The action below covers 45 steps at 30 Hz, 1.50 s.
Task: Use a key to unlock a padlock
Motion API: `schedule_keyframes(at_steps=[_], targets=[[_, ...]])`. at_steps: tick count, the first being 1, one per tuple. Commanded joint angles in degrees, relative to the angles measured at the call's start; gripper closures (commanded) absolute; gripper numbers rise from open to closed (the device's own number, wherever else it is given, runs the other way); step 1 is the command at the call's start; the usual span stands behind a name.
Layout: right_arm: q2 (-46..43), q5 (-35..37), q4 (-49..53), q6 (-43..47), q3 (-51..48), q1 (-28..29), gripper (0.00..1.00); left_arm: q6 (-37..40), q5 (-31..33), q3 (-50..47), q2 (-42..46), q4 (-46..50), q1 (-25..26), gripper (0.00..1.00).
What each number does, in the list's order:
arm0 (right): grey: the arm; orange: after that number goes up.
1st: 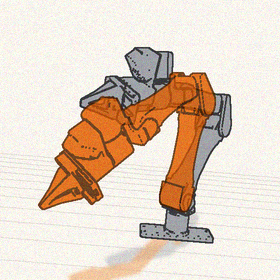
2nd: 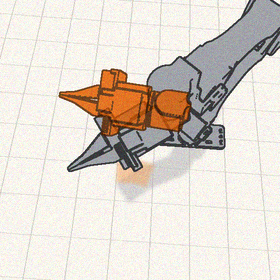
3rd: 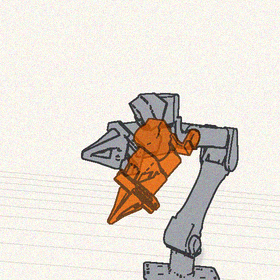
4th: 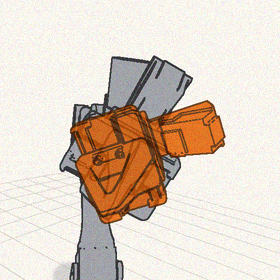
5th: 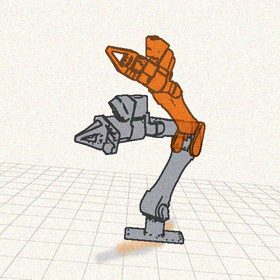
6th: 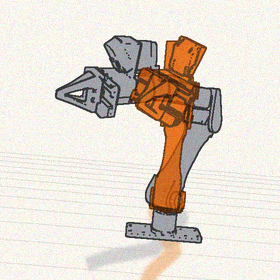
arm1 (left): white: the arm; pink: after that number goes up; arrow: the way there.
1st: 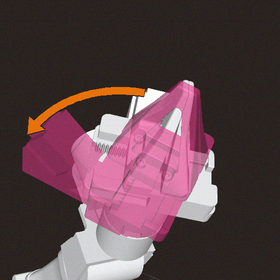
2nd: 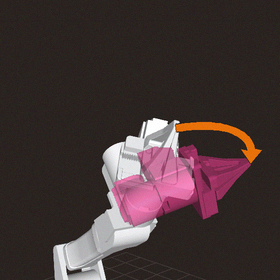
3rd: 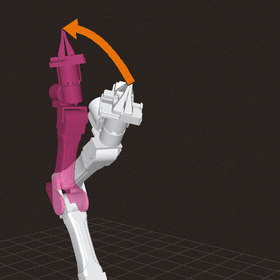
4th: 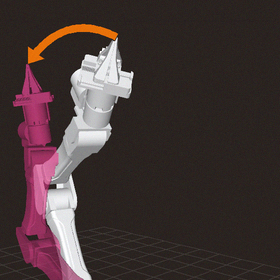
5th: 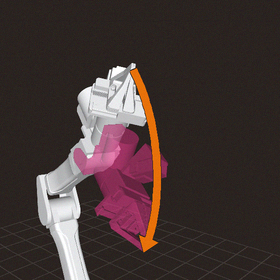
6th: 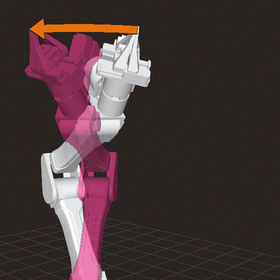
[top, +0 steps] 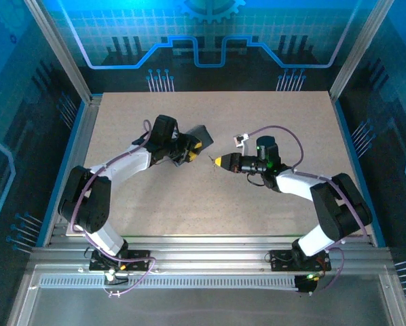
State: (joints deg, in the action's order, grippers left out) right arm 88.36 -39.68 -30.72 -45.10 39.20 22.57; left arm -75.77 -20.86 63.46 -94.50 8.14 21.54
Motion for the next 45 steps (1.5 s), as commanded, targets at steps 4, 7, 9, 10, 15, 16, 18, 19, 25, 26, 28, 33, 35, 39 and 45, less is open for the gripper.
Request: schedule_keyframes(at_steps=[4,7,9,10,15,16,18,19,25,26,28,33,35,39,45], targets=[[-4.7,-1.1,6.5,4.5,-1.4,-2.3,1.0,10.7,5.8,0.1,-1.6,7.3,0.5,0.65],[-6.1,-1.3,8.0,5.0,-1.9,-3.0,1.0,13.0,8.4,0.3,-4.3,7.6,2.0,0.66],[-7.4,-1.3,10.0,5.8,-1.9,-3.4,1.0,15.0,11.1,1.1,-6.0,8.7,3.3,0.66],[-7.9,-1.1,10.8,6.2,-2.1,-3.5,1.0,15.4,12.0,1.3,-6.7,9.1,3.6,0.66],[-10.4,-0.7,12.9,7.0,-2.7,-4.2,1.0,17.3,16.2,2.5,-9.3,11.1,4.9,0.65],[-10.8,-0.6,13.1,7.0,-2.8,-4.2,1.0,17.7,17.0,2.7,-9.7,11.4,5.1,0.65],[-11.1,-0.4,13.4,7.0,-2.9,-4.3,1.0,18.2,17.8,2.8,-10.6,11.5,5.4,0.64],[-11.2,-0.4,13.5,7.0,-2.9,-4.3,1.0,18.3,18.0,2.8,-11.1,11.6,5.4,0.62],[-11.2,-0.6,14.9,7.8,-2.4,-4.3,1.0,18.2,16.3,1.7,-10.2,11.5,5.8,0.42],[-11.2,-0.6,15.7,8.3,-2.2,-4.3,1.0,18.5,15.7,1.7,-9.0,11.8,5.7,0.4],[-11.0,-0.9,17.5,9.2,-1.8,-4.4,1.0,19.8,14.2,1.8,-6.5,12.7,5.9,0.38],[-9.4,-3.7,19.1,10.1,0.0,-5.9,1.0,30.7,7.4,4.2,0.8,15.6,5.7,0.43],[-8.4,-5.4,20.8,11.2,1.6,-6.2,1.0,38.0,1.8,5.4,2.4,15.9,5.3,0.43],[-6.0,-9.6,23.8,13.6,4.8,-6.7,1.0,48.0,-15.0,5.0,3.0,11.0,3.9,0.44],[-2.3,-15.5,26.9,15.2,8.8,-7.3,1.0,56.7,-24.0,6.2,0.5,11.8,3.6,0.44]])
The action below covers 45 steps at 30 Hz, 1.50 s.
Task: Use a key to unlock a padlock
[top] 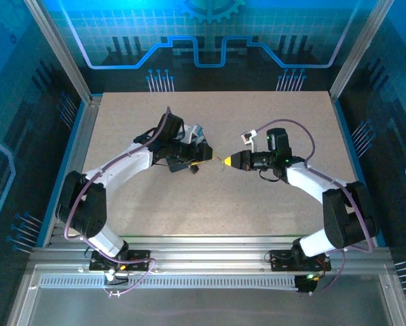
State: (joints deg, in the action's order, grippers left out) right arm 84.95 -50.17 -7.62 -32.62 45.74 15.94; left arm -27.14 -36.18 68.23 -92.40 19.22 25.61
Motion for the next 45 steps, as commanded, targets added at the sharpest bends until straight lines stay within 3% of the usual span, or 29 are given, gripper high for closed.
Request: schedule_keyframes(at_steps=[1,7,15,32,45], targets=[[1.2,-5.1,5.0,3.5,2.9,-0.6,1.0,8.1,-9.1,1.4,-1.9,0.4,-0.5,0.44],[1.9,-6.4,8.0,5.7,4.3,-0.1,1.0,6.4,-13.1,1.2,-3.0,-3.9,-0.5,0.45],[3.3,-7.4,8.3,6.3,6.5,1.4,1.0,6.9,-13.5,2.4,-4.9,-3.5,-0.5,0.46],[5.9,-7.4,8.9,6.7,8.1,2.8,1.0,9.7,-14.8,2.8,-4.9,-1.2,-0.6,0.65],[5.8,-7.7,9.1,7.3,8.1,3.7,1.0,10.1,-15.4,2.6,-5.6,-1.0,-0.6,0.72]])
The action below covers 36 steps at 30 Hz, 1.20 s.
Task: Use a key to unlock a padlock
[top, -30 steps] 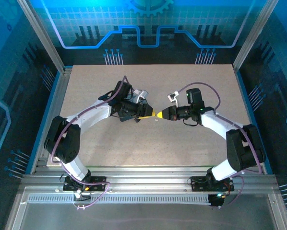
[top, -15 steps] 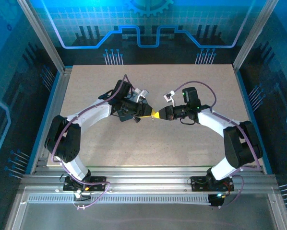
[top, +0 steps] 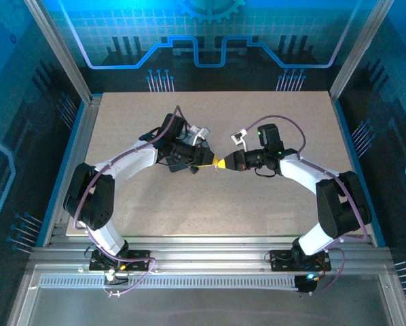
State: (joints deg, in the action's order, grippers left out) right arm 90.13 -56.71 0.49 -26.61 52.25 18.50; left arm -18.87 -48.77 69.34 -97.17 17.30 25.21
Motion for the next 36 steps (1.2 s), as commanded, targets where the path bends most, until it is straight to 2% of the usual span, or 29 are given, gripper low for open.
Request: schedule_keyframes(at_steps=[1,7,12,17,22,26,32,36], targets=[[0.6,-1.3,1.0,1.4,1.6,1.2,1.0,1.8,-2.8,1.5,-0.8,0.9,-0.2,0.74],[0.7,-1.1,1.1,1.5,1.5,1.3,1.0,1.9,-3.5,1.6,-1.4,1.0,-0.2,0.83],[0.8,-1.1,1.2,1.6,1.5,1.3,1.0,2.3,-4.9,1.3,-1.8,0.8,-0.2,1.0],[0.2,-1.1,-0.5,-0.1,0.7,0.3,0.99,-0.6,-3.6,-0.4,-1.3,-2.7,-0.2,1.0],[-2.5,0.6,-14.4,-11.9,-5.5,-1.4,0.69,-6.8,-0.4,-2.7,-0.1,-9.9,-0.2,1.0],[-3.6,5.3,-27.2,-23.6,-9.0,0.6,0.6,-10.1,1.0,-3.7,0.0,-13.7,-0.2,1.0],[-4.3,9.2,-29.4,-26.7,-10.0,2.9,0.62,-13.5,1.1,-4.6,0.1,-17.6,-0.3,1.0],[-4.1,9.6,-32.5,-29.0,-11.3,2.9,0.79,-15.0,0.7,-5.1,0.1,-19.3,-0.4,1.0]])
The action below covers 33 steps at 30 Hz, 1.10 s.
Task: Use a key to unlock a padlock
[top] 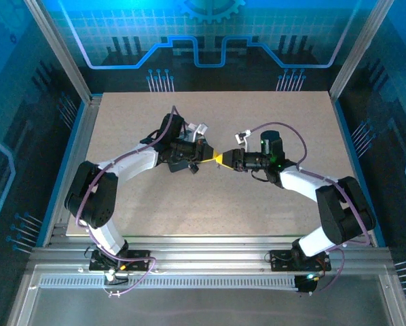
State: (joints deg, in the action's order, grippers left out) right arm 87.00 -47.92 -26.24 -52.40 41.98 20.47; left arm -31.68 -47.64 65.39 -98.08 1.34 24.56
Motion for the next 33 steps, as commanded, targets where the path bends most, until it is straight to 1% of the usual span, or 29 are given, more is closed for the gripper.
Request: schedule_keyframes(at_steps=[1,3,8,11,13,19,24,25,26,27,29,31,33], targets=[[-0.9,0.9,-6.3,-3.6,-1.2,1.0,0.8,-2.4,-0.4,-1.4,1.1,-3.7,0.2,1.0],[-0.8,0.6,-7.4,-4.4,-1.6,1.0,0.81,-3.6,-0.4,-2.1,1.3,-5.2,0.0,1.0],[-1.0,1.0,-9.8,-6.0,-2.7,1.0,0.8,-6.7,-0.9,-3.8,1.7,-9.2,-0.7,1.0],[-1.0,1.2,-12.3,-7.1,-3.3,0.9,0.9,-7.3,-1.2,-4.1,1.7,-10.1,-0.7,1.0],[-1.0,1.3,-13.9,-8.1,-3.7,0.9,0.93,-7.6,-1.2,-4.3,1.8,-10.4,-0.7,1.0],[-1.3,2.7,-21.4,-11.9,-5.9,0.9,1.0,-10.1,-1.8,-5.4,1.7,-14.0,-0.9,1.0],[-3.5,4.5,-23.5,-12.9,-7.3,0.0,1.0,-11.5,-1.7,-7.2,1.7,-16.8,-0.8,1.0],[-4.3,4.8,-22.8,-12.4,-7.5,-0.3,1.0,-11.1,-1.3,-7.4,1.9,-16.4,-1.0,0.96],[-5.2,4.7,-20.5,-10.8,-7.3,-0.6,1.0,-10.8,-0.5,-7.6,2.1,-15.7,-1.2,0.83],[-6.4,4.4,-16.3,-8.5,-6.6,-0.7,1.0,-10.5,-0.1,-7.8,2.3,-15.3,-1.5,0.74],[-8.0,3.7,-3.6,-1.1,-3.7,-0.7,1.0,-10.0,1.0,-8.0,3.0,-14.4,-2.3,0.6],[-9.0,3.3,3.7,4.0,-2.1,-0.8,1.0,-9.7,2.2,-7.9,3.9,-12.9,-3.2,0.51],[-9.4,3.1,8.8,7.4,-1.2,-1.2,1.0,-9.2,4.2,-7.6,4.8,-10.9,-3.9,0.47]])
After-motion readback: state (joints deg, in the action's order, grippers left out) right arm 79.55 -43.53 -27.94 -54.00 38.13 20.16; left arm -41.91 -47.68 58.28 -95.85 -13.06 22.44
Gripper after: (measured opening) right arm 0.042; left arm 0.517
